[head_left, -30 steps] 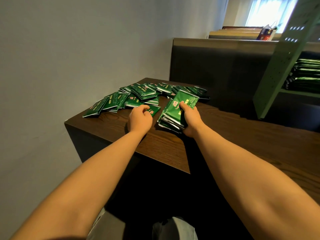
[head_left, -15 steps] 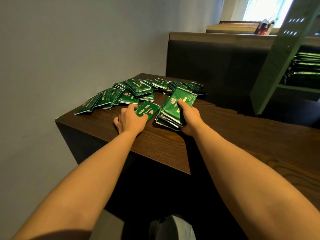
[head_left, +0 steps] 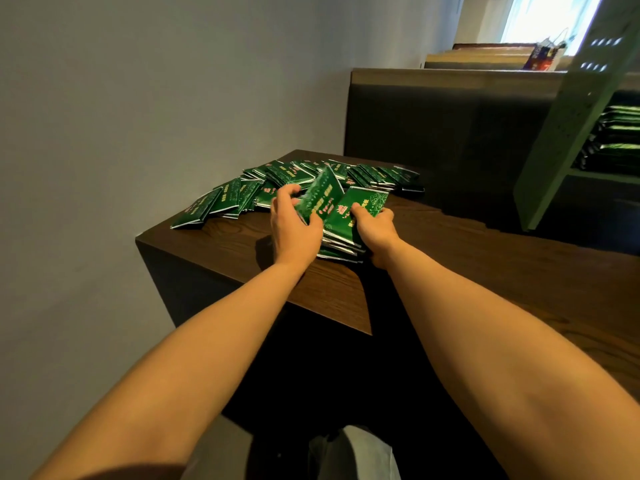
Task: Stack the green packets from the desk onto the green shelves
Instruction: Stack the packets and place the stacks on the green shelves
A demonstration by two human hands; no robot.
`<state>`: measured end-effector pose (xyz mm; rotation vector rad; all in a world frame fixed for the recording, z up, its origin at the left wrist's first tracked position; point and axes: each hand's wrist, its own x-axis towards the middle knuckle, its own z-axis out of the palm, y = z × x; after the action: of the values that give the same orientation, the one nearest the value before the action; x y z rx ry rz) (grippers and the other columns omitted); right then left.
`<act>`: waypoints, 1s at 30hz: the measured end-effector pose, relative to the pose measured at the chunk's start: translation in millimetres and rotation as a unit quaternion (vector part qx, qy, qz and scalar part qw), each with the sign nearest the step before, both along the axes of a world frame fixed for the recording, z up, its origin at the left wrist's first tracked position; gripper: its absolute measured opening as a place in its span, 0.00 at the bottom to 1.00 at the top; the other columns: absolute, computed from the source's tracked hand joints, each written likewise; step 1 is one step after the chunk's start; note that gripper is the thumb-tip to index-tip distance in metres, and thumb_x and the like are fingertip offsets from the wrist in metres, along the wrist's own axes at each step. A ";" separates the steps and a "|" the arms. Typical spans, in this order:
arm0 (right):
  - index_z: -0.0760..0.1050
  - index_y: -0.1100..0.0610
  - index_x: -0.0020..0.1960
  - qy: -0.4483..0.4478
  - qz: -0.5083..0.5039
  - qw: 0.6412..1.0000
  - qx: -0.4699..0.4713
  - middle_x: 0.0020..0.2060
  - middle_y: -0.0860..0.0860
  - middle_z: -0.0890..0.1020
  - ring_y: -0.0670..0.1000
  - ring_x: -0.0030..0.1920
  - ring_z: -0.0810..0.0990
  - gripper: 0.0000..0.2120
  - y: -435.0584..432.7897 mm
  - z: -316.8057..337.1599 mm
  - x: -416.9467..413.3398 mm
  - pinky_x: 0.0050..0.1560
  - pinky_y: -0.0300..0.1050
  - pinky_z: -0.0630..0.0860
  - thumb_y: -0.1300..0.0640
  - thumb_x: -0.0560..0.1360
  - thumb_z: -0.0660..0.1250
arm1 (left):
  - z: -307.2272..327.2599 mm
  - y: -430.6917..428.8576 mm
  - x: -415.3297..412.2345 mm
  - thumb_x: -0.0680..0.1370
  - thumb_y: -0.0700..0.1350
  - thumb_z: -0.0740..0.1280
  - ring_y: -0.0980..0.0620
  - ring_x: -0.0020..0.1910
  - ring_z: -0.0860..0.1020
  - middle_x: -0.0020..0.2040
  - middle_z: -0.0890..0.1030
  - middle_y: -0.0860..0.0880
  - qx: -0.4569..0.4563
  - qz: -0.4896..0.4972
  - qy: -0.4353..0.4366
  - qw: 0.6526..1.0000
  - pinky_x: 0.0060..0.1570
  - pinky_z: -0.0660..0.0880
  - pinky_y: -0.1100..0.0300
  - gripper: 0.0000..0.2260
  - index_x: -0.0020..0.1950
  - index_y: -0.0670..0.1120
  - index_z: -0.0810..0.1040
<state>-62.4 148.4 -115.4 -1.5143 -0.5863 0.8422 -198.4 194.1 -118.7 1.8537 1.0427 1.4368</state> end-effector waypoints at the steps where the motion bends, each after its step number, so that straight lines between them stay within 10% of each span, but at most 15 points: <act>1: 0.46 0.60 0.83 0.004 -0.006 1.000 0.000 0.77 0.59 0.65 0.61 0.75 0.67 0.38 -1.5 2.0 -1.3 0.72 0.54 0.67 0.43 0.84 0.61 | -0.7 -2.1 4.5 0.74 0.34 0.69 0.56 0.52 0.74 0.57 0.74 0.50 0.007 -0.020 0.009 1.000 0.49 0.71 0.74 0.19 0.62 0.46 0.75; 4: 0.51 0.57 0.84 0.013 0.008 1.000 0.003 0.78 0.56 0.66 0.61 0.75 0.68 0.44 -0.7 4.6 -2.2 0.76 0.58 0.66 0.28 0.80 0.54 | -5.8 -5.9 12.7 0.73 0.35 0.70 0.54 0.53 0.77 0.55 0.80 0.49 0.023 -0.071 0.048 0.996 0.56 0.74 0.64 0.14 0.58 0.46 0.81; 9: 0.62 0.48 0.81 0.053 0.063 0.997 -0.008 0.76 0.51 0.72 0.59 0.74 0.72 0.74 77.2 -74.0 76.3 0.76 0.66 0.64 0.07 0.45 0.54 | -8.1 -9.1 10.2 0.73 0.38 0.71 0.58 0.60 0.74 0.61 0.80 0.49 0.036 -0.147 0.100 0.983 0.60 0.66 0.74 0.17 0.62 0.43 0.82; 14: 0.59 0.51 0.82 0.062 0.075 0.995 -0.008 0.75 0.53 0.72 0.59 0.71 0.73 0.70 47.3 -48.6 55.5 0.73 0.67 0.67 0.11 0.51 0.63 | -4.2 -12.3 12.3 0.74 0.33 0.65 0.53 0.59 0.77 0.58 0.81 0.47 0.033 -0.197 0.099 0.975 0.61 0.72 0.65 0.16 0.61 0.42 0.79; 17: 0.54 0.55 0.80 0.040 0.052 0.998 -0.019 0.68 0.55 0.74 0.59 0.66 0.76 0.45 8.2 -4.4 13.6 0.69 0.64 0.72 0.36 0.74 0.72 | 0.3 -8.4 13.8 0.74 0.30 0.62 0.51 0.50 0.77 0.51 0.78 0.46 0.022 -0.174 0.023 0.984 0.51 0.74 0.64 0.12 0.53 0.42 0.76; 20: 0.61 0.56 0.71 0.045 0.040 0.998 -0.017 0.59 0.57 0.79 0.59 0.58 0.81 0.32 11.0 -5.4 14.8 0.64 0.61 0.77 0.49 0.75 0.73 | 2.4 8.5 8.8 0.75 0.31 0.62 0.50 0.47 0.75 0.50 0.77 0.44 0.005 -0.097 -0.016 0.995 0.46 0.73 0.65 0.09 0.50 0.44 0.74; 30: 0.65 0.56 0.70 -0.023 0.000 1.000 0.021 0.58 0.54 0.81 0.57 0.58 0.82 0.28 41.9 -14.1 8.3 0.66 0.59 0.77 0.50 0.75 0.71 | -19.2 87.0 -14.8 0.78 0.49 0.64 0.40 0.70 0.66 0.69 0.72 0.43 -0.141 0.100 0.291 0.941 0.65 0.66 0.47 0.24 0.74 0.52 0.66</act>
<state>-54.1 190.3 -129.4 -1.4977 -0.6342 0.7930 -213.3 281.1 -137.9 2.0413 1.6633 0.7745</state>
